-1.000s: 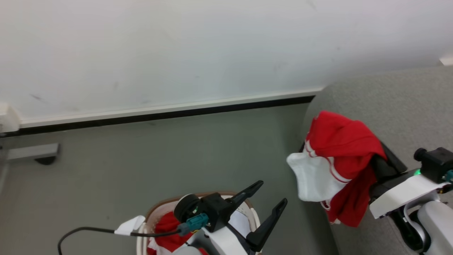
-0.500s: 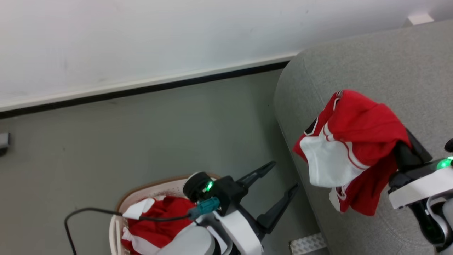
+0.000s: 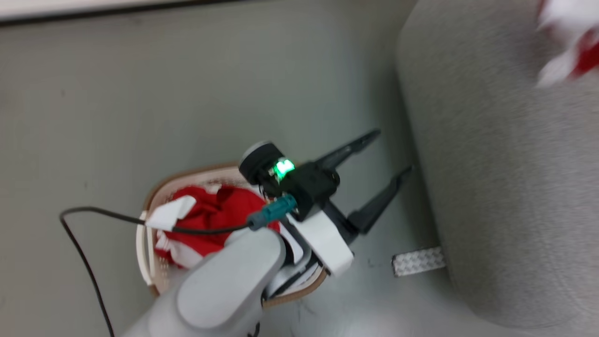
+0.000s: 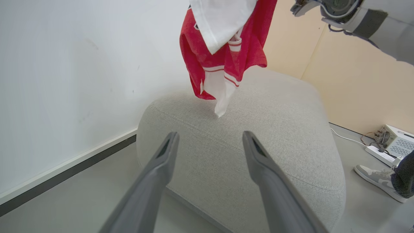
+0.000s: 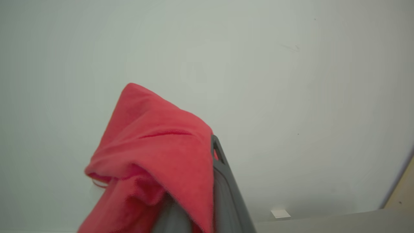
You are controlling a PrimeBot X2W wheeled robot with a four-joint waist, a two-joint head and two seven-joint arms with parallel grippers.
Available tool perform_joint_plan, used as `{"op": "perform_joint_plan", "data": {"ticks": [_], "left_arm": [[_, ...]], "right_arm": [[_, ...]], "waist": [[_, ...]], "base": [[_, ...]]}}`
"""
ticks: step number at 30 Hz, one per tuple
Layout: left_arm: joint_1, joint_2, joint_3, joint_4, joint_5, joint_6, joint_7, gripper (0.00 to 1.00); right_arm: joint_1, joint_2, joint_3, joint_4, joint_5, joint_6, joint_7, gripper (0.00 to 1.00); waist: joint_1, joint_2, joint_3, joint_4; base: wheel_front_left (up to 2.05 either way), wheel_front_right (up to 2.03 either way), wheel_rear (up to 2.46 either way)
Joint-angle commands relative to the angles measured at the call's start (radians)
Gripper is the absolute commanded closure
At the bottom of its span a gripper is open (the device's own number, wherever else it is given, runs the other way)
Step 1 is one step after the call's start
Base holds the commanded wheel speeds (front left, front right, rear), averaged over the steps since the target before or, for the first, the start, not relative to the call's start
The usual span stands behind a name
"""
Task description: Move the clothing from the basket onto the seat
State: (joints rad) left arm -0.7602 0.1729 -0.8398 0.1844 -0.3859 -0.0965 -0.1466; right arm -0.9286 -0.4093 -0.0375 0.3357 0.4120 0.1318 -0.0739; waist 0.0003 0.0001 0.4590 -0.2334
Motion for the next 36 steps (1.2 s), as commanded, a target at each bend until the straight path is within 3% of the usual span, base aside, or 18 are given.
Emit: {"op": "perform_joint_plan", "data": {"ticks": [1,6,11,16,17,18,19,20,24,29,36], "left_arm": [[-0.026,0.004,0.011,-0.005,0.011,-0.001,-0.004,0.00],[-0.076,-0.008,0.023,-0.013,0.018,0.008,-0.014,0.00],[-0.079,-0.016,0.016,-0.017,0.020,0.012,-0.026,0.00],[-0.051,-0.007,0.013,-0.018,0.009,0.020,-0.034,0.00],[-0.044,-0.003,0.012,-0.019,0.006,0.022,-0.036,0.00],[-0.037,0.000,0.012,-0.020,0.003,0.024,-0.037,0.00],[-0.031,0.005,0.012,-0.022,0.000,0.024,-0.038,0.00],[-0.023,0.011,0.014,-0.022,-0.003,0.027,-0.039,0.00],[0.020,0.038,0.025,-0.014,-0.021,0.039,-0.045,0.00],[0.095,0.059,0.044,-0.011,-0.052,0.061,-0.071,0.00],[0.251,0.077,0.100,0.009,-0.112,0.117,-0.107,0.00]], "right_arm": [[-0.061,-0.027,-0.046,0.026,-0.039,-0.002,0.009,1.00],[-0.216,-0.115,-0.190,0.158,-0.198,-0.002,0.025,1.00],[-0.223,-0.177,-0.341,0.344,-0.350,-0.002,-0.009,1.00],[-0.131,-0.131,-0.521,0.532,-0.509,-0.002,-0.089,1.00],[-0.115,-0.125,-0.553,0.554,-0.536,-0.002,-0.108,0.90],[-0.099,-0.115,-0.578,0.575,-0.558,-0.002,-0.123,0.65],[-0.084,-0.097,-0.593,0.594,-0.580,-0.002,-0.133,0.40],[-0.074,-0.072,-0.598,0.618,-0.594,-0.002,-0.136,0.00],[-0.040,-0.031,-0.586,0.649,-0.637,-0.002,-0.168,0.00],[0.049,0.030,-0.502,0.617,-0.628,-0.002,-0.190,0.00],[0.307,0.141,-0.355,0.306,-0.485,-0.002,-0.191,0.00]], "waist": [[-0.0003,-0.0001,0.097,0.057],[-0.0003,-0.0001,0.177,0.103],[-0.0003,-0.0001,0.215,0.140],[-0.0003,-0.0001,0.217,0.144],[-0.0003,-0.0001,0.212,0.142],[-0.0003,-0.0001,0.206,0.139],[-0.0003,-0.0001,0.200,0.135],[-0.0003,-0.0001,0.192,0.130],[-0.0003,-0.0001,0.136,0.105],[-0.0003,-0.0001,0.031,0.090],[-0.0003,-0.0001,-0.169,0.107]], "base": [[0.00,0.00,0.00],[0.00,0.00,0.00],[0.00,0.00,0.00],[0.00,0.00,0.00],[0.00,0.00,0.00],[0.00,0.00,0.00],[0.00,0.00,0.00],[0.00,0.00,0.00],[0.00,0.00,0.00],[0.00,0.00,0.00],[0.00,0.00,0.00]]}}
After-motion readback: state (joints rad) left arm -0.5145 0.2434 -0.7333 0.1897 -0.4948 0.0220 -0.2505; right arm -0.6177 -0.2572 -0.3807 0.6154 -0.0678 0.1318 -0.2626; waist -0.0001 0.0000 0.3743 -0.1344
